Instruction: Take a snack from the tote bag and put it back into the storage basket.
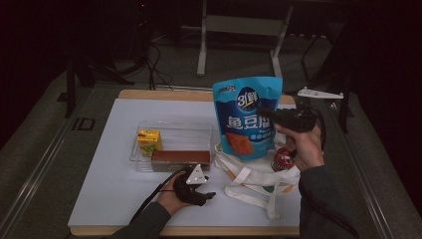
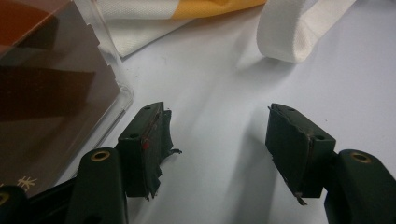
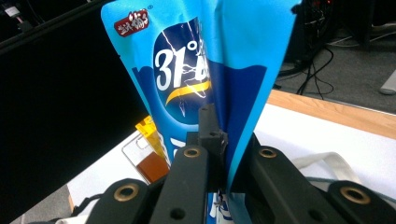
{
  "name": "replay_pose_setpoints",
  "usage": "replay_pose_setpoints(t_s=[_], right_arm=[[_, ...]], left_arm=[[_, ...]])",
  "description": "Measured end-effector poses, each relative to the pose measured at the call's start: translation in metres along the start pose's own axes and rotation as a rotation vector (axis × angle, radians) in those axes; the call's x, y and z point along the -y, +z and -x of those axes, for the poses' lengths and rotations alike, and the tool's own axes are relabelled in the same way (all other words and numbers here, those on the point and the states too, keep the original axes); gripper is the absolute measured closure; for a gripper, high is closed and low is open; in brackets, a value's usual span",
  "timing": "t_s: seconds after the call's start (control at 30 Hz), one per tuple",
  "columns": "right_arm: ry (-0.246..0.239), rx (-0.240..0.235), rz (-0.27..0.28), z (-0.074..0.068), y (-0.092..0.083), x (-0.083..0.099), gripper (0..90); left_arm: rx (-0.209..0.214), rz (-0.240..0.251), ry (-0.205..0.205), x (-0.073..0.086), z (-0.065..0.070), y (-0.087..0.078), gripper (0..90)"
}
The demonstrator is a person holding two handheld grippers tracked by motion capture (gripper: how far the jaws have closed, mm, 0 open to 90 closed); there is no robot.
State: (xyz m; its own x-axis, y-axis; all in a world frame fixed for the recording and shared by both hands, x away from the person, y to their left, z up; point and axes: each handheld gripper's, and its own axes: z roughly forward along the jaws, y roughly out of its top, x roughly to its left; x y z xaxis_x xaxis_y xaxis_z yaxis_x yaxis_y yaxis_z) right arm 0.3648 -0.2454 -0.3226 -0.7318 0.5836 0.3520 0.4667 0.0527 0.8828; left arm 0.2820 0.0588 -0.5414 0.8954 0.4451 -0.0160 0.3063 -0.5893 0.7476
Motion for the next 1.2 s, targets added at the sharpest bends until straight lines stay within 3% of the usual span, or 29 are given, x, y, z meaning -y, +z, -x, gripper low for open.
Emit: replay_pose_setpoints(t_s=[0.33,1.2], right_arm=[[0.009,-0.022,0.022,-0.009,0.006,-0.011,88.8],[0.026,-0.092,0.051,-0.029,0.042,-0.030,88.8]], left_arm=[[0.007,0.002,0.001,0.000,0.000,0.000,38.5],[0.013,0.008,0.007,0.000,0.000,-0.001,38.5]])
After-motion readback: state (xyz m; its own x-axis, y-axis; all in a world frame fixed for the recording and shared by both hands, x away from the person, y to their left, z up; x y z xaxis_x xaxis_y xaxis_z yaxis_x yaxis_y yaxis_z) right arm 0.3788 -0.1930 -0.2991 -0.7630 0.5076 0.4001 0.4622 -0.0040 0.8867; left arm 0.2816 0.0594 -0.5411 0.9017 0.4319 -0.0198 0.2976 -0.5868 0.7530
